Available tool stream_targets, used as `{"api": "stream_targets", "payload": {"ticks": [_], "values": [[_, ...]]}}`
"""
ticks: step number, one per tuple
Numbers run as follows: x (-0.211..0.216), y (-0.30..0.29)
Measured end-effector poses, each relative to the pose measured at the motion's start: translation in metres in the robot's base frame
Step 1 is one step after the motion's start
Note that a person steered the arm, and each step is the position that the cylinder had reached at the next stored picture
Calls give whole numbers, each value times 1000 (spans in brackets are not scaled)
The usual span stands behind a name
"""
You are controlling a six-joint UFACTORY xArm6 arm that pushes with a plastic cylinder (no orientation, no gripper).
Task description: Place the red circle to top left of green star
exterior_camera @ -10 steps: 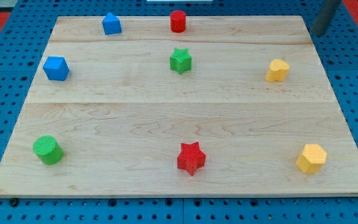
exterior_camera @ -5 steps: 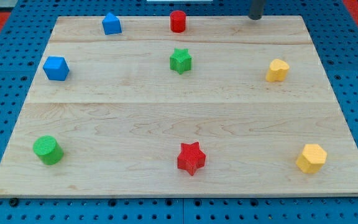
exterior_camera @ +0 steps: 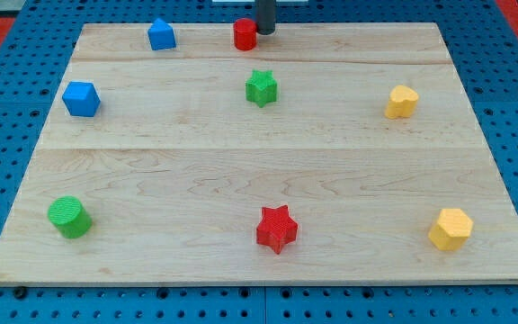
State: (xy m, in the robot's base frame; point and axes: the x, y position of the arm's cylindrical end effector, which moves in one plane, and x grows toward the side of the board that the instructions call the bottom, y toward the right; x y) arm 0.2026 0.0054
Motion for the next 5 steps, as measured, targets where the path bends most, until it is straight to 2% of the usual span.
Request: {"api": "stream_targets", "payload": {"ticks": [1, 3, 5], "values": [[-10, -3], [-2, -80], [18, -54]]}}
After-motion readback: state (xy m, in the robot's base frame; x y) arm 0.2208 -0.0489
